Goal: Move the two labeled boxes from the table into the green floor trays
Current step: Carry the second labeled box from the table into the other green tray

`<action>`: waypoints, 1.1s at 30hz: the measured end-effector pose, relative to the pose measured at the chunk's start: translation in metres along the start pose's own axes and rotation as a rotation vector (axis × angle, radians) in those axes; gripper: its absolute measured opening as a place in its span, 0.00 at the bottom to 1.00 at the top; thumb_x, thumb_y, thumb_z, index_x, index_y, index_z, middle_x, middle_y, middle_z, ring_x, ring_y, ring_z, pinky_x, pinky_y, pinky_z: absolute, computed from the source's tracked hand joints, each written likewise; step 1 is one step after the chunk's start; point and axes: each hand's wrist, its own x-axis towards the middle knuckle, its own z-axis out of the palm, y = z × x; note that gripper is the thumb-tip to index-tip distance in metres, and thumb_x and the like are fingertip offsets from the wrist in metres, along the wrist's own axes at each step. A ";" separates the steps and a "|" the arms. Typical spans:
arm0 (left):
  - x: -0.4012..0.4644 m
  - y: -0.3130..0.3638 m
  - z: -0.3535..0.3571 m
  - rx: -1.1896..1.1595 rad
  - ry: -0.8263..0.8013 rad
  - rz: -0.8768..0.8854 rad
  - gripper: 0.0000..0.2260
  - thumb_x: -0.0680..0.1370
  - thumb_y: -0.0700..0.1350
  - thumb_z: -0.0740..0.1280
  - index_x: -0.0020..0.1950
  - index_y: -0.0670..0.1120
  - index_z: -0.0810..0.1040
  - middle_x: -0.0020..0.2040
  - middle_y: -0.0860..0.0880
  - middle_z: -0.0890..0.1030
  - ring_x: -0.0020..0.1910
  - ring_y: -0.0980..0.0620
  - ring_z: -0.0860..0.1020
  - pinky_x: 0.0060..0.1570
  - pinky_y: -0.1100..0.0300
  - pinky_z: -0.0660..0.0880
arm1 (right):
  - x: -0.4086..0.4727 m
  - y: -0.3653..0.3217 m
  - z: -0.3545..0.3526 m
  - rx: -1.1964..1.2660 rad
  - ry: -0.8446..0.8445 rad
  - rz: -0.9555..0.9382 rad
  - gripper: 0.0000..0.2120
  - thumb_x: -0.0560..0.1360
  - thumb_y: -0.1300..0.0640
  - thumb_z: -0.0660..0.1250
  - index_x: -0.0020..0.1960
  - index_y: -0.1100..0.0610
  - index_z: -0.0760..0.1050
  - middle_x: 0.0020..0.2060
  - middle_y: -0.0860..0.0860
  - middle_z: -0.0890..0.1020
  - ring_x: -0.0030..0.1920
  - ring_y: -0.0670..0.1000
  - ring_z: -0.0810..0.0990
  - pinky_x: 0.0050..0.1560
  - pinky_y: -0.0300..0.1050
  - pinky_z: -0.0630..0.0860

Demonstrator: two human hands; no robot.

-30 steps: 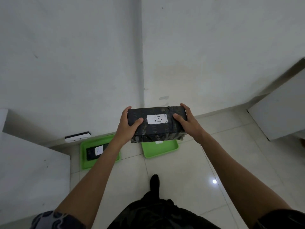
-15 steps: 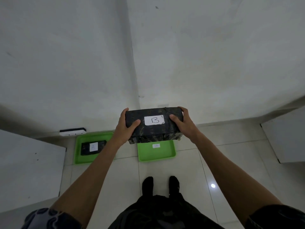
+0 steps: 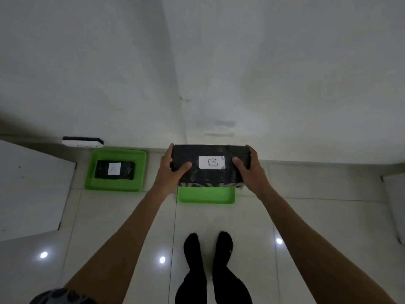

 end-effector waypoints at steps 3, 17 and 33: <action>0.047 -0.083 0.019 -0.023 -0.055 -0.037 0.37 0.76 0.46 0.73 0.80 0.56 0.57 0.72 0.49 0.73 0.67 0.50 0.75 0.55 0.61 0.81 | 0.046 0.079 0.038 -0.010 0.040 0.023 0.33 0.79 0.44 0.67 0.80 0.47 0.57 0.61 0.50 0.76 0.56 0.53 0.77 0.53 0.45 0.73; 0.237 -0.396 0.106 0.228 -0.181 -0.139 0.40 0.79 0.51 0.68 0.81 0.58 0.43 0.79 0.49 0.65 0.75 0.47 0.68 0.73 0.45 0.67 | 0.223 0.386 0.181 -0.030 0.041 0.095 0.36 0.79 0.45 0.67 0.81 0.48 0.55 0.67 0.56 0.77 0.62 0.60 0.80 0.59 0.61 0.81; 0.188 -0.358 0.085 0.501 -0.147 -0.114 0.34 0.80 0.51 0.65 0.82 0.51 0.52 0.81 0.46 0.58 0.79 0.45 0.60 0.75 0.50 0.59 | 0.186 0.344 0.148 -0.272 -0.058 0.034 0.39 0.81 0.42 0.62 0.84 0.51 0.47 0.80 0.58 0.62 0.78 0.60 0.63 0.75 0.55 0.63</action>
